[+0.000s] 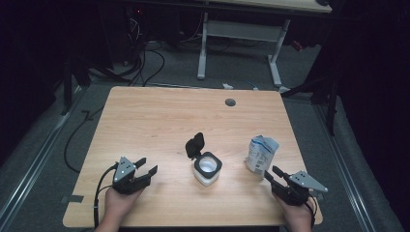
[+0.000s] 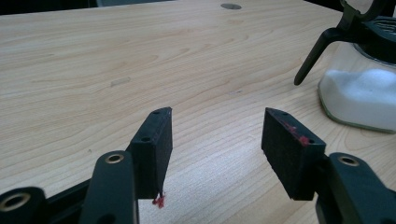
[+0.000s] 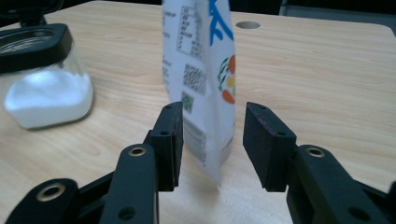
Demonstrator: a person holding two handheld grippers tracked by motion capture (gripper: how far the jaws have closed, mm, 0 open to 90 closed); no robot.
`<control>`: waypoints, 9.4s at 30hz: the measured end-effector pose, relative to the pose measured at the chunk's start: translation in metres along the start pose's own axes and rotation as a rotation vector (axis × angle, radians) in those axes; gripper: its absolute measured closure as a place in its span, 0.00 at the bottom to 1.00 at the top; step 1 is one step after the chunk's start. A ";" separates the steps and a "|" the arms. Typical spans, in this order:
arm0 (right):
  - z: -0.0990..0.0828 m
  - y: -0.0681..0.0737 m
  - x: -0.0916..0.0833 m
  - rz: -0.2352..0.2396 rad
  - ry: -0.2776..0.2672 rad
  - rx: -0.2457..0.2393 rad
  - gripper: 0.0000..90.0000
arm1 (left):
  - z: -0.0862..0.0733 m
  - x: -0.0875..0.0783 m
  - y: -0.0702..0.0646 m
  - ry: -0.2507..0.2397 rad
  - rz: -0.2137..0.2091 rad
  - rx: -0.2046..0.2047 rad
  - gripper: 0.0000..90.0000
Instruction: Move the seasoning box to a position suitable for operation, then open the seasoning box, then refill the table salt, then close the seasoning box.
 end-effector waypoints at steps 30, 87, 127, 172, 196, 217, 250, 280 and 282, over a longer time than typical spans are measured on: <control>-0.006 0.068 0.029 0.128 0.062 -0.067 0.74 | -0.002 0.013 -0.008 0.065 0.001 0.001 0.51; 0.008 0.128 0.047 0.218 0.069 -0.166 1.00 | 0.076 0.073 -0.056 -0.003 -0.060 -0.051 1.00; 0.004 0.140 0.046 0.204 0.086 -0.205 1.00 | 0.083 0.065 -0.088 -0.048 -0.141 -0.023 1.00; 0.000 0.127 0.040 0.186 0.090 -0.177 1.00 | 0.040 0.106 -0.067 0.076 -0.123 -0.035 1.00; 0.013 0.110 0.059 0.077 0.100 -0.177 0.99 | 0.007 0.002 0.010 0.099 0.076 -0.033 0.61; 0.024 0.125 0.079 0.081 0.117 -0.222 1.00 | -0.013 -0.024 0.032 0.061 0.137 -0.096 0.53; 0.011 0.113 0.046 0.067 0.096 -0.188 0.95 | -0.011 -0.019 0.021 0.068 0.127 -0.057 0.53; 0.000 0.085 0.025 0.027 0.086 -0.122 0.84 | -0.010 -0.010 0.008 0.086 0.091 -0.033 0.53; 0.000 0.087 0.025 0.031 0.084 -0.125 0.82 | -0.009 -0.010 0.007 0.091 0.084 -0.028 0.52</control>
Point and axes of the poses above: each handheld gripper's, and its own axes: x roughly forward along the jaws, z roughly out of its top, y roughly to its left, the point moved 5 cm from there along x, roughly forward along the jaws, and after that the axes turned 10 degrees about -z, right-handed, at the moved point
